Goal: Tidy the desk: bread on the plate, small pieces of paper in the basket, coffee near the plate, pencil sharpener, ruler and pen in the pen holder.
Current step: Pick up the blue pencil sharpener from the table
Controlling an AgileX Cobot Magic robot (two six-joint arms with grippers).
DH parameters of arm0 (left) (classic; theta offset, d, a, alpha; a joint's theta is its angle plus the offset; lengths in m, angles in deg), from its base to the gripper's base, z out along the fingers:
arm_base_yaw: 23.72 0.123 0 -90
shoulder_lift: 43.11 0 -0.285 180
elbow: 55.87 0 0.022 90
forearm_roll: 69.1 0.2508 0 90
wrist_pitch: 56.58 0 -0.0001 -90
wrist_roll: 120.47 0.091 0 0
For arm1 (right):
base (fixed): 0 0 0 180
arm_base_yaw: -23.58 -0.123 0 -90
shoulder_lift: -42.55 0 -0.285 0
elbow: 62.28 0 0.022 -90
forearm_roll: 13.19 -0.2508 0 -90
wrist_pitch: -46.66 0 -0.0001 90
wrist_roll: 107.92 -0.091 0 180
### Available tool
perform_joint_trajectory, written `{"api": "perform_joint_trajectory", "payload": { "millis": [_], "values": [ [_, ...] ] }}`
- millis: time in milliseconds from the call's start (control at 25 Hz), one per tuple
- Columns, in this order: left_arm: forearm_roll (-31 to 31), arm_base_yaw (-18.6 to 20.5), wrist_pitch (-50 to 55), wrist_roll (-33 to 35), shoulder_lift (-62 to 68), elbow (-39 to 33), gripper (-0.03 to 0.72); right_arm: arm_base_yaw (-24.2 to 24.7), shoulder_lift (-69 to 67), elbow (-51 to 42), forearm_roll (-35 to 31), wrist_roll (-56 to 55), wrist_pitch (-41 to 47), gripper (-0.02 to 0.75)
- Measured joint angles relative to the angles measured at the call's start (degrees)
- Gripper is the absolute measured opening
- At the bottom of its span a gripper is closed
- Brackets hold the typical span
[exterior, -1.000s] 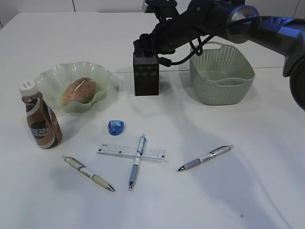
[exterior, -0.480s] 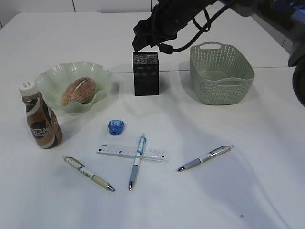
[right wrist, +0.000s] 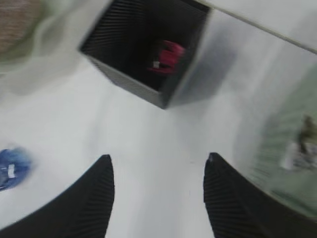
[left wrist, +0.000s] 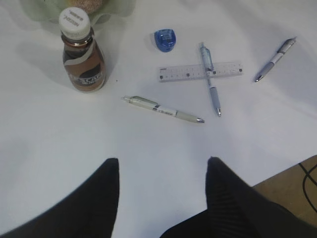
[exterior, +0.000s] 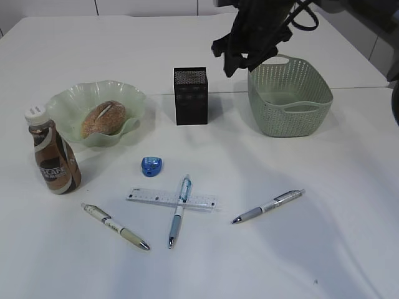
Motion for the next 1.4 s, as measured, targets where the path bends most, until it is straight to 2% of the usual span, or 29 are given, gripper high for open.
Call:
{"api": "perform_joint_trajectory", "payload": {
  "millis": [160, 480, 800, 920, 1000, 1040, 1120, 1200, 1240, 1280, 1320, 1360, 1400],
  "values": [
    [-2.6, 0.0, 0.0, 1.42, 0.0, 0.14, 0.394, 0.39, 3.52, 0.0, 4.23, -5.18, 0.23, 0.415],
    [-4.0, 0.0, 0.0, 1.9, 0.0, 0.23, 0.394, 0.39, 13.45, -0.28, 4.53, -7.47, 0.33, 0.407],
    [-6.8, 0.0, -0.23, 3.84, 0.0, 0.23, 0.394, 0.39, 23.28, -10.4, 6.2, -8.51, 0.55, 0.406],
    [-7.95, 0.0, -0.68, 4.44, 0.0, 0.23, 0.394, 0.39, 28.68, -18.86, 7.06, -9.02, 0.55, 0.406],
    [-8.1, 0.0, -0.81, 4.44, 0.0, 0.23, 0.394, 0.39, 29.22, -19.72, 7.06, -9.1, 0.55, 0.406],
    [-8.1, 0.0, -0.92, 4.44, 0.0, 0.23, 0.394, 0.39, 33.68, -26.87, 7.06, -9.5, -0.32, 0.406],
    [-8.21, 0.0, -1.01, 4.56, 0.0, 0.23, 0.389, 0.39, 37.85, -33.56, 7.19, -9.9, -4.42, 0.406],
    [-8.21, 0.0, -1.01, 4.66, 0.0, 0.23, 0.382, 0.39, 44.05, -43.52, 8.14, -10.23, -12.39, 0.406],
    [-8.21, 0.0, -1.01, 4.66, 0.0, 0.23, 0.379, 0.39, 45.01, -45.03, 8.28, -10.2, -13.63, 0.405],
    [-8.3, 0.0, -1.01, 4.66, 0.0, 0.23, 0.378, 0.39, 49.38, -52.06, 8.86, -10.25, -18.66, 0.405],
    [-8.3, 0.0, -1.04, 4.8, 0.0, 0.23, 0.377, 0.39, 49.88, -52.84, 9.04, -10.25, -19.86, 0.405],
    [-8.3, 0.0, -1.14, 5.33, 0.0, 0.23, 0.377, 0.39, 55.11, -61.27, 9.6, -10.35, -25.53, 0.405],
    [-8.33, 0.0, -1.14, 6.17, 0.0, 0.23, 0.377, 0.39, 56.47, -63.46, 9.59, -10.35, -27.02, 0.405]
  ]
}}
